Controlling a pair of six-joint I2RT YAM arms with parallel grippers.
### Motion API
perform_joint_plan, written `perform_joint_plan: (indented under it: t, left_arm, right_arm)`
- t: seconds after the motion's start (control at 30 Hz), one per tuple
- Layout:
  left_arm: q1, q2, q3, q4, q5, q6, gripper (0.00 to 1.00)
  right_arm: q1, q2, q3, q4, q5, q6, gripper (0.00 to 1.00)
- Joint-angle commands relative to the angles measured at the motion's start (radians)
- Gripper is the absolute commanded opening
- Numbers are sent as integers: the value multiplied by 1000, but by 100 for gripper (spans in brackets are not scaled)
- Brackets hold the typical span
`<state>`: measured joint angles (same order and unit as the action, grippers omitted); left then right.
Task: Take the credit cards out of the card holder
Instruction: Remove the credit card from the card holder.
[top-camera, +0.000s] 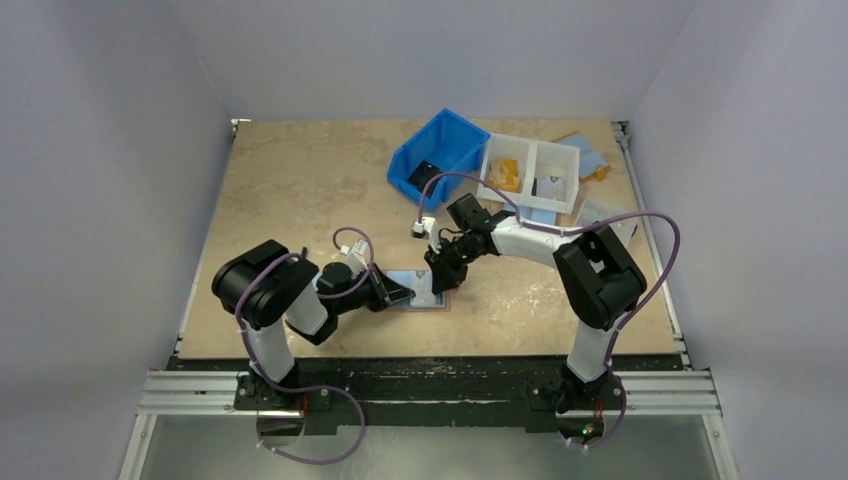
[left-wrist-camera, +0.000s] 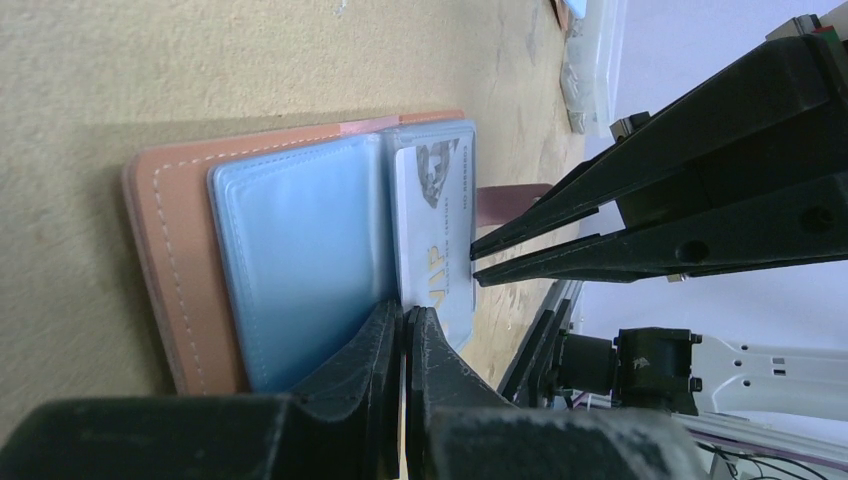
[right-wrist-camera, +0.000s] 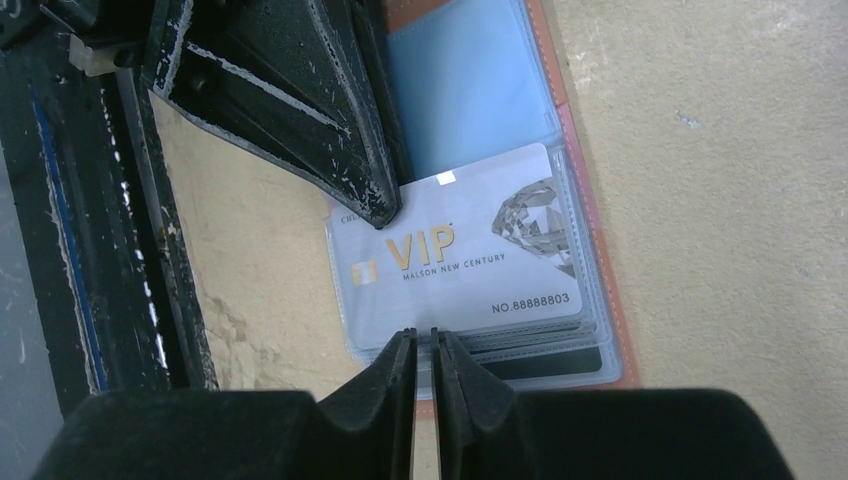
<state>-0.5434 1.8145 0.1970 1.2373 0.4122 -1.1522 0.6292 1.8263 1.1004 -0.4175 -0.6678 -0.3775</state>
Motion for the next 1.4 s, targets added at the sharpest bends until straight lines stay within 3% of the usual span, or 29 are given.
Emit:
perform_joint_plan:
  t: [0.0,0.27,0.47,0.6,0.73,1.17,1.37]
  left_arm:
    - [22,-18,-27,34,15,15,0]
    - [39,-13,-35,54,50,13,0]
    - [51,-18,-45,44,67,22,0]
    - [51,-10,-37,52,74,19,0]
    - [51,-3,-28,57,84,16,0]
    - [45,27,-3,74,94,5,0]
    - [31,45,10,80,94,-2,0]
  right_arm:
    - [10,59,-20,48,158,6,24]
    - [10,73,-19,42,184,8,39]
    - [9,70,-1,8,130,-25,42]
    - [1,40,17,-29,-45,-47,37]
    - [-26,33,37,-29,-108,-8,28]
    - [-59,50,32,45,-106,141,29]
    - [-54,79,53,32,-99,144,11]
